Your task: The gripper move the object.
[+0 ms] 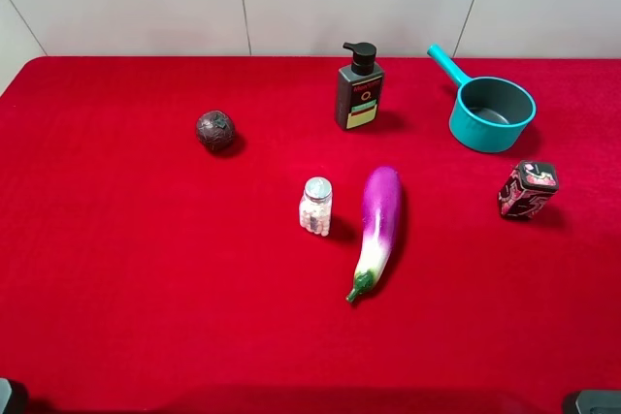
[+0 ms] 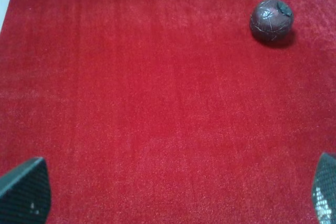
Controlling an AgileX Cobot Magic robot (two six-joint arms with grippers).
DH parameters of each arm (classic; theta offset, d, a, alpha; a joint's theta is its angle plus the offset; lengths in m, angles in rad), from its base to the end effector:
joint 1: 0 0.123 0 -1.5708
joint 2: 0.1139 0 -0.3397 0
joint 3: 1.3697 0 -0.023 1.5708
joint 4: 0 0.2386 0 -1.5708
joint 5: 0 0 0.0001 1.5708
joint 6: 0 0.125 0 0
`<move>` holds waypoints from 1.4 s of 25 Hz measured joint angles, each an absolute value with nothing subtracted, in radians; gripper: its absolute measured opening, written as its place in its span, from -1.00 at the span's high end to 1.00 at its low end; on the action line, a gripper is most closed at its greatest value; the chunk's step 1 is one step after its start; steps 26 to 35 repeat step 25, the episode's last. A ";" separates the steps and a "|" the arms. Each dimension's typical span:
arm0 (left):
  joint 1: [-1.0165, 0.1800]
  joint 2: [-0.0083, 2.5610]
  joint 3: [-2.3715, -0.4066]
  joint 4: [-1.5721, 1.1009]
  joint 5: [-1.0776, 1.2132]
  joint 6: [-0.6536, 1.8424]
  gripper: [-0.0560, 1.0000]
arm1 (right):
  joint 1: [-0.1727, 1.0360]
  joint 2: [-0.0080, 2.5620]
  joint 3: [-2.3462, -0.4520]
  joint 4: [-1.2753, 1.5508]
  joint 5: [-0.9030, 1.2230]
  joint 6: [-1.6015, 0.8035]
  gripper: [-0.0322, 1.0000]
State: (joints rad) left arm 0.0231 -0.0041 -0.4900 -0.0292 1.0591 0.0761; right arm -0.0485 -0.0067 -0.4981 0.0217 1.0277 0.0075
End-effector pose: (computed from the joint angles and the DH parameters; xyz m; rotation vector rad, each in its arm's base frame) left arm -0.0399 -0.0041 0.2529 0.0555 2.0476 0.0268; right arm -0.0392 0.0042 0.2587 0.0555 2.0055 -0.0004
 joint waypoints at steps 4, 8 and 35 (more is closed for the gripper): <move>0.023 -0.004 -0.490 -0.031 1.059 0.078 -0.99 | -0.048 -0.007 -0.498 0.022 1.028 0.007 -0.41; 0.023 -0.004 -0.490 -0.031 1.059 0.078 -0.99 | -0.048 -0.007 -0.498 0.022 1.028 0.007 -0.41; 0.023 -0.004 -0.490 -0.032 1.059 0.079 -0.99 | -0.048 -0.007 -0.498 0.022 1.028 0.007 -0.41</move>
